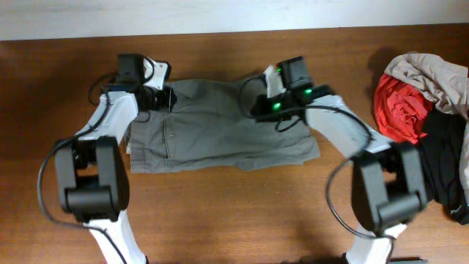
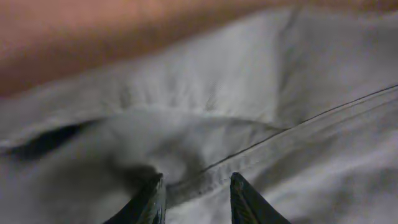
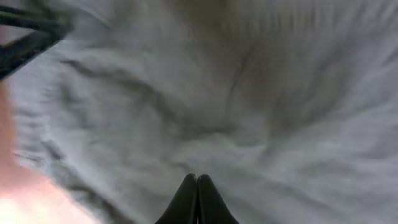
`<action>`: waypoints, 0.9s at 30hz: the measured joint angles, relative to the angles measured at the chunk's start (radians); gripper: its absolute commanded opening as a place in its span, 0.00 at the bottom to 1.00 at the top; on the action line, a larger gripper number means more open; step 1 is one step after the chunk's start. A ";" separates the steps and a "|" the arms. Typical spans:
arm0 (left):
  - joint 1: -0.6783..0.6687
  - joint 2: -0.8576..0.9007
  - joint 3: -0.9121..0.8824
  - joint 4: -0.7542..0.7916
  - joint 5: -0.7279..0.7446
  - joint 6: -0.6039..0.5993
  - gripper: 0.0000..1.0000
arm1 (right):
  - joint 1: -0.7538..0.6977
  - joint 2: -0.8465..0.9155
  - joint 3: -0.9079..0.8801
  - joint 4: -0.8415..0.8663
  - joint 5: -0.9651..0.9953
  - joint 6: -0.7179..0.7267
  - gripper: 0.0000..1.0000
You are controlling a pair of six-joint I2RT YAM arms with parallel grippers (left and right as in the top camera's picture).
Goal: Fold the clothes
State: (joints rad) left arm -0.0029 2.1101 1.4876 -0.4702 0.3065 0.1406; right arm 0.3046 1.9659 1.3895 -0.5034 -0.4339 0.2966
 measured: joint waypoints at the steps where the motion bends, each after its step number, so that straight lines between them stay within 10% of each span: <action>1: 0.001 0.023 0.000 0.000 0.000 0.000 0.33 | 0.004 0.031 0.000 -0.005 0.024 0.011 0.04; 16: 0.064 0.046 0.007 -0.086 -0.010 0.000 0.39 | -0.138 0.129 0.021 -0.181 0.110 0.024 0.04; 27: 0.193 0.060 0.258 -0.469 0.074 0.000 0.50 | -0.196 0.042 0.018 -0.349 0.101 -0.096 0.04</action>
State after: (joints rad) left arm 0.1902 2.1696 1.7458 -0.9390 0.3805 0.1402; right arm 0.1089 2.0075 1.4078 -0.8528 -0.3325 0.2008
